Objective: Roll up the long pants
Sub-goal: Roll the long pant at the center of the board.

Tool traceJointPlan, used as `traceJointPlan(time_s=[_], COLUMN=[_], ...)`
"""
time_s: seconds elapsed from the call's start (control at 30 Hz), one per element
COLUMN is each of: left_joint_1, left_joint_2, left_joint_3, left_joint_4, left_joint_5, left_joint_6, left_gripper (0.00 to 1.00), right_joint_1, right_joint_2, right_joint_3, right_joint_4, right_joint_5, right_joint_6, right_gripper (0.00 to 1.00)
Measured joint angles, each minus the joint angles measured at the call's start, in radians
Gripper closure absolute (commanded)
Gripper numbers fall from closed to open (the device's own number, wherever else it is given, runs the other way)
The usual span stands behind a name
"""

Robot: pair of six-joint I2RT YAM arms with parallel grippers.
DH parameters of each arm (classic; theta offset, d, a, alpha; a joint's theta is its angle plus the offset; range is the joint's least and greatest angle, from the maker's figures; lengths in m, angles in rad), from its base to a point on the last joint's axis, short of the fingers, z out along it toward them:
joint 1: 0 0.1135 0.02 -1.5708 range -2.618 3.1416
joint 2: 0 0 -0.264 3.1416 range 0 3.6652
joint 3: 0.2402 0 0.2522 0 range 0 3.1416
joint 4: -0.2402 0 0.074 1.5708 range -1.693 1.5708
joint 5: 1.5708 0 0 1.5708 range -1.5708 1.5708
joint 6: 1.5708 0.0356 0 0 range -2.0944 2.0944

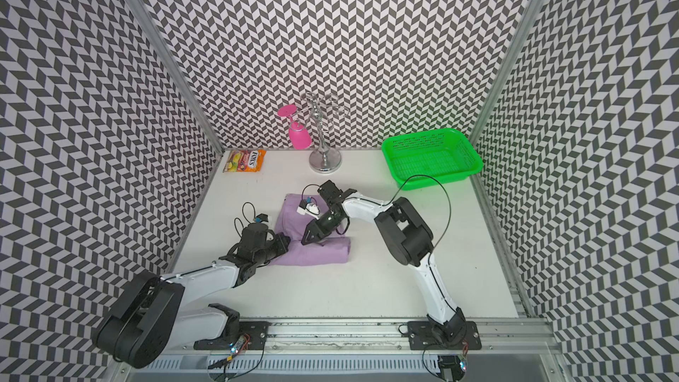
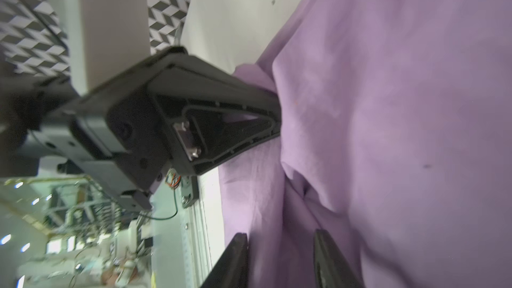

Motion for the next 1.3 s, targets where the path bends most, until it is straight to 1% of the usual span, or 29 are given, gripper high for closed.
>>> traceJointPlan(time_s=[0.03,0.07,0.13,0.2,0.23,0.27,0.33,0.4,0.47,0.6,0.73,0.9,0.97,1.0,1.03,1.07,1.1,1.13,1.2,1.23,1.27,1.3], left_joint_1=[0.001,0.002,0.005,0.008,0.010,0.012,0.016,0.021,0.025,0.027,0.038,0.047,0.050,0.054,0.058,0.063,0.068,0.076,0.089,0.096,0.100,0.106], left_joint_2=[0.000,0.000,0.001,0.006,0.010,0.014,0.021,0.023,0.024,0.023,0.023,0.023,0.021,0.019,0.019,0.019,0.020,0.023,0.035,0.047,0.057,0.069], left_joint_3=[0.000,0.000,0.000,0.000,0.000,0.002,0.008,0.010,0.010,0.010,0.010,0.010,0.014,0.018,0.022,0.027,0.033,0.042,0.058,0.066,0.074,0.080], left_joint_4=[0.005,0.007,0.009,0.013,0.014,0.014,0.014,0.013,0.013,0.013,0.013,0.011,0.002,-0.005,-0.012,-0.019,-0.025,-0.032,-0.036,-0.039,-0.040,-0.040], left_joint_5=[-0.002,-0.003,-0.003,-0.002,-0.001,0.002,0.005,0.008,0.013,0.013,0.013,0.010,0.010,0.010,0.011,0.012,0.013,0.016,0.024,0.029,0.034,0.041], left_joint_6=[0.000,0.000,-0.002,-0.002,-0.002,-0.002,-0.001,-0.001,-0.002,-0.002,-0.003,-0.003,-0.002,-0.002,-0.001,0.002,0.004,0.007,0.014,0.018,0.022,0.025], left_gripper=[1.00,1.00,1.00,1.00,1.00,1.00,1.00,1.00,1.00,1.00,1.00,1.00,1.00,1.00,1.00,1.00,1.00,1.00,1.00,1.00,1.00,1.00], right_joint_1=[-0.003,-0.006,-0.008,-0.014,-0.014,-0.013,-0.010,-0.007,-0.008,-0.029,-0.054,-0.072,-0.065,-0.050,-0.030,0.004,0.071,0.162,0.335,0.417,0.462,0.480], right_joint_2=[-0.039,-0.094,-0.230,-0.384,-0.463,-0.529,-0.605,-0.618,-0.570,-0.446,-0.400,-0.410,-0.451,-0.488,-0.536,-0.583,-0.644,-0.700,-0.767,-0.775,-0.766,-0.741], right_joint_3=[-0.012,-0.039,-0.126,-0.233,-0.298,-0.363,-0.488,-0.610,-0.700,-0.719,-0.706,-0.704,-0.704,-0.706,-0.711,-0.718,-0.732,-0.755,-0.806,-0.832,-0.851,-0.868], right_joint_4=[0.019,0.043,0.097,0.159,0.201,0.245,0.336,0.410,0.439,0.454,0.510,0.542,0.519,0.506,0.497,0.497,0.514,0.554,0.669,0.727,0.768,0.803], right_joint_5=[0.048,0.091,0.137,0.135,0.117,0.090,0.041,0.011,0.007,0.034,0.101,0.187,0.224,0.254,0.302,0.359,0.443,0.529,0.676,0.731,0.772,0.820], right_joint_6=[0.002,0.002,0.001,0.005,0.016,0.027,0.065,0.101,0.135,0.152,0.166,0.174,0.157,0.137,0.114,0.085,0.043,-0.007,-0.099,-0.148,-0.187,-0.227], right_gripper=[0.57,0.62,0.77,0.88,0.91,0.92,0.92,0.93,0.95,0.97,0.96,0.86,0.83,0.77,0.65,0.53,0.43,0.38,0.35,0.34,0.33,0.32])
